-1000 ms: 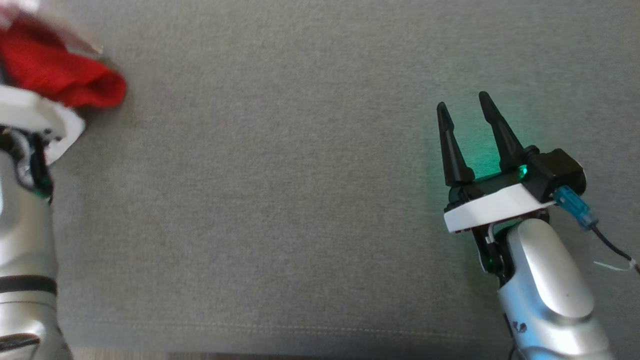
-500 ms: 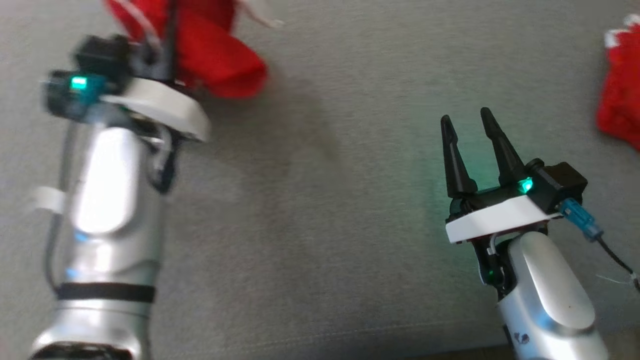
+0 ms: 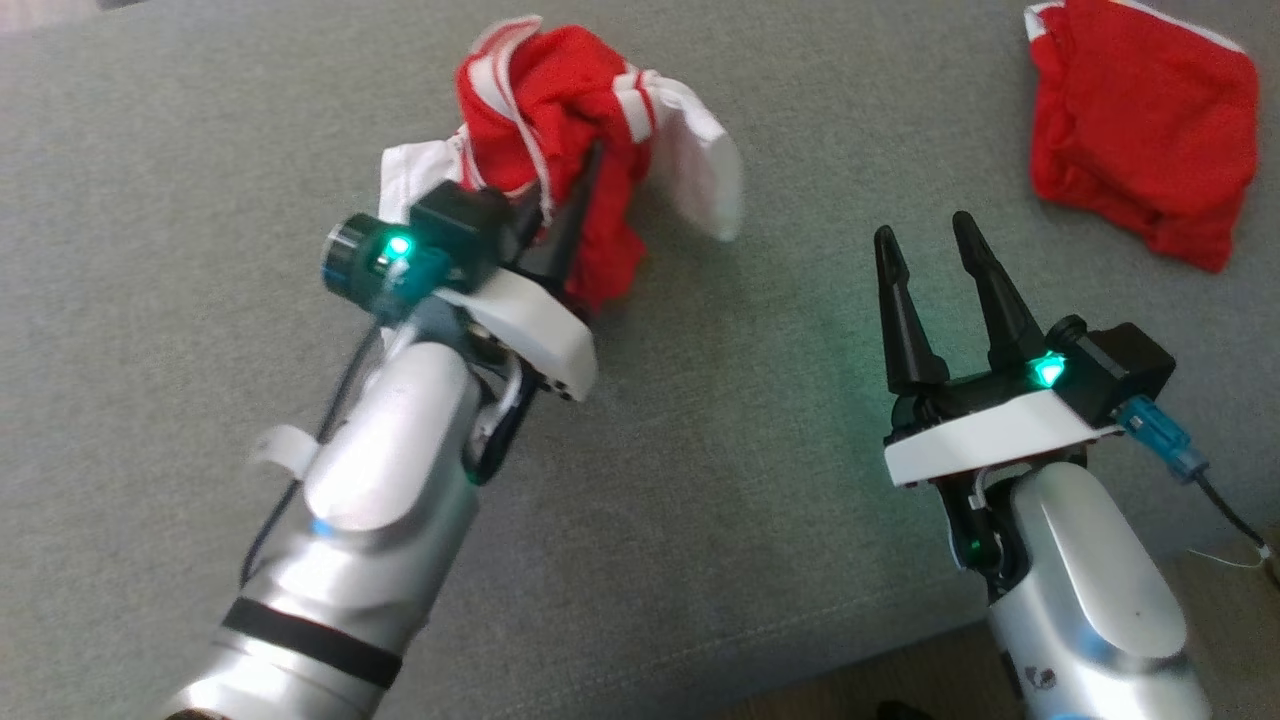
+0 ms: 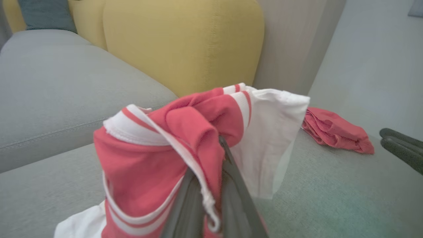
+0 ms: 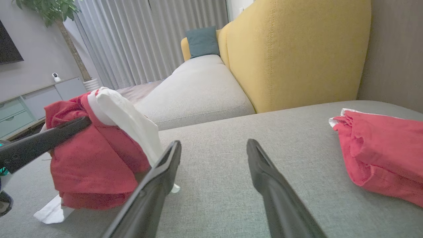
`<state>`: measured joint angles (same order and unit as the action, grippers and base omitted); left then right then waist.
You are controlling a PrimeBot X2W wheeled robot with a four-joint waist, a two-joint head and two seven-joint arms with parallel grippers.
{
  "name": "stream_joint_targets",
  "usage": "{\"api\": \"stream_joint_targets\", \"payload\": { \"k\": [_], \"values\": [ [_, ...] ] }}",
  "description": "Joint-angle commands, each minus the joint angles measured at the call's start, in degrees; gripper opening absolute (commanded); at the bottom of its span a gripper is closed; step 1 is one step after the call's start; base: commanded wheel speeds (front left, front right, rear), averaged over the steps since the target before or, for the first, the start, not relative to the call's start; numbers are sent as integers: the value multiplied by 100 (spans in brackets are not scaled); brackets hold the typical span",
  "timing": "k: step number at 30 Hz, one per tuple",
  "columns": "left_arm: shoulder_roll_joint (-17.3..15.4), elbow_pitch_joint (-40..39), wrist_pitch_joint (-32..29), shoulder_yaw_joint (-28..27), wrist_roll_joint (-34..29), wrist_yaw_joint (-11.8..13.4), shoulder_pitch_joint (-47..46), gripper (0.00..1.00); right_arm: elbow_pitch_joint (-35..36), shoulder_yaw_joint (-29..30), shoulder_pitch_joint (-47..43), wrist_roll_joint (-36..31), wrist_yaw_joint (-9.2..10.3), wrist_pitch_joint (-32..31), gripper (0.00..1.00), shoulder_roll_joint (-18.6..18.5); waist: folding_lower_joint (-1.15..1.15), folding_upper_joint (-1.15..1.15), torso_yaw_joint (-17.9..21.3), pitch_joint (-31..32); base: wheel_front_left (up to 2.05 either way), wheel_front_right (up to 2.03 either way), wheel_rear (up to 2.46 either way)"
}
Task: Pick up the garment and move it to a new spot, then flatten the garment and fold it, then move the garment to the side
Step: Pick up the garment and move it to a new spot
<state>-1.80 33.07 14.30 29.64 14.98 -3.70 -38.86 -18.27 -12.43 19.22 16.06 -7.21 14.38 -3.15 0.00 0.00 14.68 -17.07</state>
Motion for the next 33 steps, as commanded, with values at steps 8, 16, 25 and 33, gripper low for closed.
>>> {"api": "stream_joint_targets", "payload": {
  "k": [8, 16, 25, 33],
  "values": [
    [-109, -253, 70, 581, 221, 366, -371, 8, 221, -74, 39, 68, -28, 62, 100, 27, 0, 0, 91, -167, 0, 0, 0],
    [-115, -426, 70, 184, 105, 581, 22, 100, 165, -17, 40, 42, -28, 62, 100, 27, 0, 0, -151, -49, 0, 0, 0],
    [-362, -1166, 70, -1138, -29, 1018, 1360, 100, -13, 77, -114, -122, -28, 62, 100, 27, 0, 0, -534, 472, 0, 0, 0],
    [-393, -1617, 70, -1951, -369, 1174, 2680, 100, -153, 216, -497, -243, -28, 62, 100, 27, 0, 0, -836, 987, 0, 0, 0]
  ]
}}
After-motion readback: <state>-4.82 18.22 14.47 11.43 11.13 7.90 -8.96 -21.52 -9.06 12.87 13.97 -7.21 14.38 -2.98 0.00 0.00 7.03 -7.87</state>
